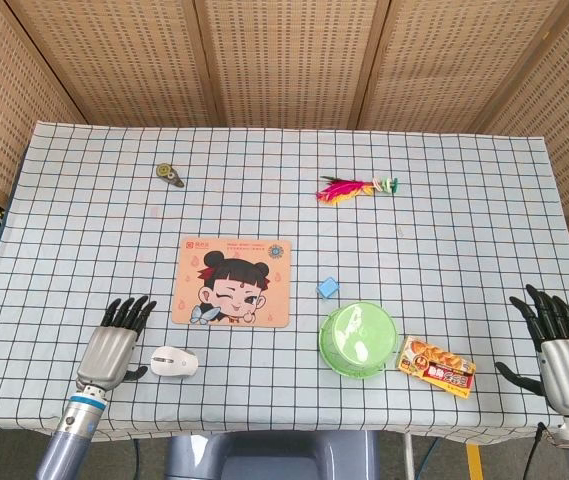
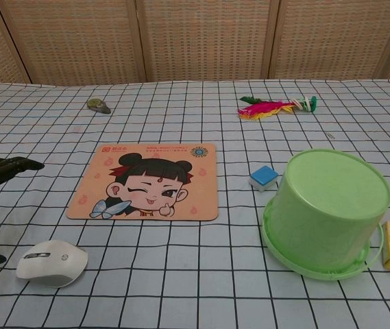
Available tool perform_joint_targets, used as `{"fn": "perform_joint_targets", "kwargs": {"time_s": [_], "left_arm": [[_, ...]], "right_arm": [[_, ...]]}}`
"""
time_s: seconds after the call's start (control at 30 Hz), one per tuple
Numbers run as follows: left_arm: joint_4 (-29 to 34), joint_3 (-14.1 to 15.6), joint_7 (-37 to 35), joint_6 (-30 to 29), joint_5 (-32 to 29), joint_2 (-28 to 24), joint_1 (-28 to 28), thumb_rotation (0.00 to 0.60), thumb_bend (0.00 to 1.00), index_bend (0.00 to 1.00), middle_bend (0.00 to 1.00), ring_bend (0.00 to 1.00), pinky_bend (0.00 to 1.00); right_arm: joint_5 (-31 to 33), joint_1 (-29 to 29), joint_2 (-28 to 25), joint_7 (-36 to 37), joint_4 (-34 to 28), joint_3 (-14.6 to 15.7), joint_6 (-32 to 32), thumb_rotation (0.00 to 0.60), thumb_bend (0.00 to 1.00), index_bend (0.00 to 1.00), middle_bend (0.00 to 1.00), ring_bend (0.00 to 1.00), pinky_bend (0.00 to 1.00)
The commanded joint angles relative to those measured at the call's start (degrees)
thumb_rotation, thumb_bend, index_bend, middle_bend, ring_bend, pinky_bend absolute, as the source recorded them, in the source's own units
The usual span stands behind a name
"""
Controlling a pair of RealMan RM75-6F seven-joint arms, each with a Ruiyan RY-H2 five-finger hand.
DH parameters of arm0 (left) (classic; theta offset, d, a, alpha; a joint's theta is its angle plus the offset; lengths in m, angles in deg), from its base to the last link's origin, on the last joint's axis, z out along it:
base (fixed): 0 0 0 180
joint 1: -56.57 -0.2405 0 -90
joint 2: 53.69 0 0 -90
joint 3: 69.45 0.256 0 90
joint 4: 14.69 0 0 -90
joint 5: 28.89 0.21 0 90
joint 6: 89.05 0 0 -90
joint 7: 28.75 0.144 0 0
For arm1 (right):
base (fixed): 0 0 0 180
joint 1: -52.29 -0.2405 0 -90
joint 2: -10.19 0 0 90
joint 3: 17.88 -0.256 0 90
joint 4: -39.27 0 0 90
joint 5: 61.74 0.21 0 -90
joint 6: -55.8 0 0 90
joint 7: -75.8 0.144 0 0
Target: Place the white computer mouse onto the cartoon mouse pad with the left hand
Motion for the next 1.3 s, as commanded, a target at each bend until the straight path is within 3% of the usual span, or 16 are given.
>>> {"fn": "perform_joint_targets", "kwargs": {"time_s": [0.03, 0.67, 1.03, 1.3], "left_arm": [[0.6, 0.5, 0.8, 0.2, -0.7, 0.4, 0.2, 0.6, 0.07, 0.0, 0.0, 0.0, 0.0], [-2.7, 2.4, 4.1, 2.5, -3.4, 4.2, 2.1, 0.6, 0.07, 0.0, 0.0, 0.0, 0.0], [-5.1, 1.1, 4.4, 2.4, -4.1, 6.1, 3.9, 0.6, 0.16, 0.0, 0.0, 0.0, 0.0], [-6.8, 0.4, 5.4, 3.0, -5.4, 6.9, 5.2, 0.6, 0.16, 0.0, 0.0, 0.0, 0.0]], "right_arm": [[0.0, 0.0, -0.1, 0.3, 0.0, -0.1, 0.1, 0.6, 0.08, 0.14, 0.0, 0.0, 0.0], [-0.4, 0.2, -0.2, 0.3, -0.3, 0.0, 0.6, 0.6, 0.07, 0.14, 0.0, 0.0, 0.0], [-0.2, 0.2, -0.1, 0.2, -0.2, -0.1, 0.5, 0.6, 0.07, 0.14, 0.0, 0.0, 0.0], [-0.2, 0.3, -0.2, 0.1, -0.2, 0.0, 0.4, 0.6, 0.07, 0.14, 0.0, 0.0, 0.0]]}}
